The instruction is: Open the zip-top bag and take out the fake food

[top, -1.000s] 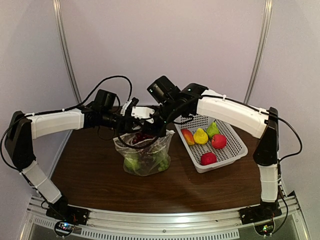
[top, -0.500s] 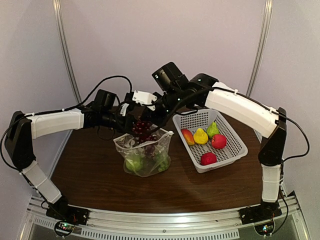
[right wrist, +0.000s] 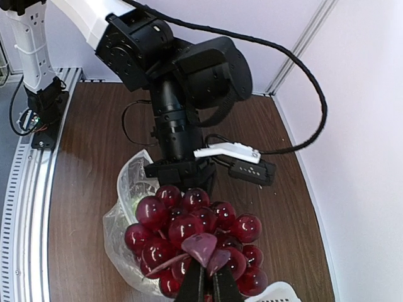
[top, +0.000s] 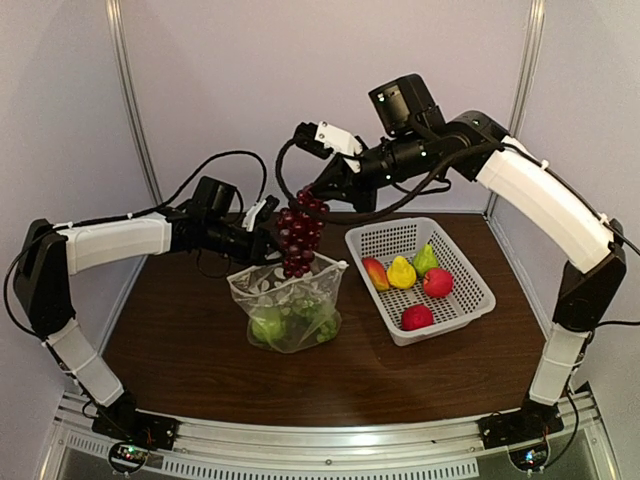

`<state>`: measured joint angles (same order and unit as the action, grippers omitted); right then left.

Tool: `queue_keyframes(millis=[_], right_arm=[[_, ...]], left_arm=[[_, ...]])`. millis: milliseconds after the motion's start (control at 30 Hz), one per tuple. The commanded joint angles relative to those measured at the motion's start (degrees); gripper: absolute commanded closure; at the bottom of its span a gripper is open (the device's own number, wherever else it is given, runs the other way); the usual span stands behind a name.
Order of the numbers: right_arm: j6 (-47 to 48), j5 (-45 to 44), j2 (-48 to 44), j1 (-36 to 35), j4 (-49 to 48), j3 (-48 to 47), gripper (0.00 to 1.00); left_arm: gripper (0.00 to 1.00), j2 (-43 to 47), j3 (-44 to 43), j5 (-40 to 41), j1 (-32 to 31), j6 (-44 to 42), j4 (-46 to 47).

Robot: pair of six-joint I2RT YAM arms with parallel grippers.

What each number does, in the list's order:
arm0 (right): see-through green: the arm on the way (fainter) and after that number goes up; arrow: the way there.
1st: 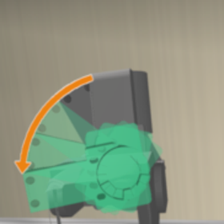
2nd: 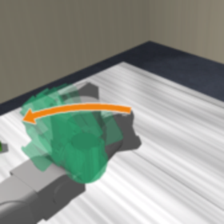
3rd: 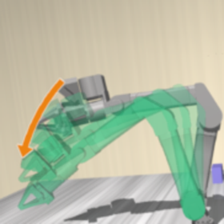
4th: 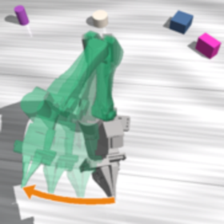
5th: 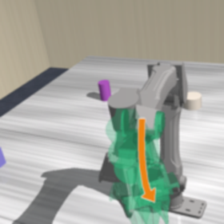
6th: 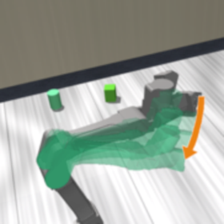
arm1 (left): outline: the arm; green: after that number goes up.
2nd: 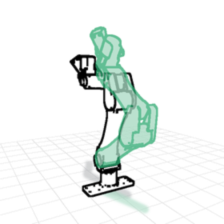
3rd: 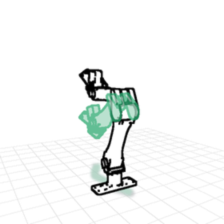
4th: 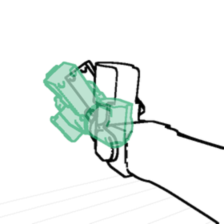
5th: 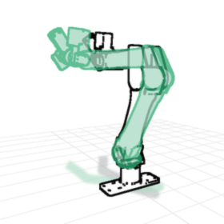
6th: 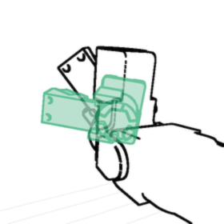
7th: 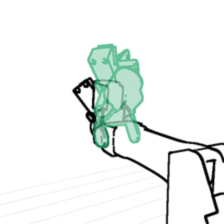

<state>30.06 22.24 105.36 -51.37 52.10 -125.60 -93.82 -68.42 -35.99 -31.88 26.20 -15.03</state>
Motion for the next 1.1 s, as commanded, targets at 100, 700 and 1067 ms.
queue_keyframes(millis=[100, 700, 1067], right_arm=[[-0.7, 3.0, -8.8, 8.7, 0.7, 8.4, 1.0], [-0.2, -3.7, -21.6, 20.9, -6.3, 40.2, 1.0], [-1.5, -3.1, -16.2, 23.7, -9.9, 43.9, 1.0]], left_arm=[[1.0, -1.5, -2.2, 1.3, -0.1, -1.6, -1.5], [1.0, -1.4, -2.9, 0.6, -0.1, -2.3, -3.4], [1.0, -1.2, -2.4, 0.6, -0.1, -2.2, -3.5]])
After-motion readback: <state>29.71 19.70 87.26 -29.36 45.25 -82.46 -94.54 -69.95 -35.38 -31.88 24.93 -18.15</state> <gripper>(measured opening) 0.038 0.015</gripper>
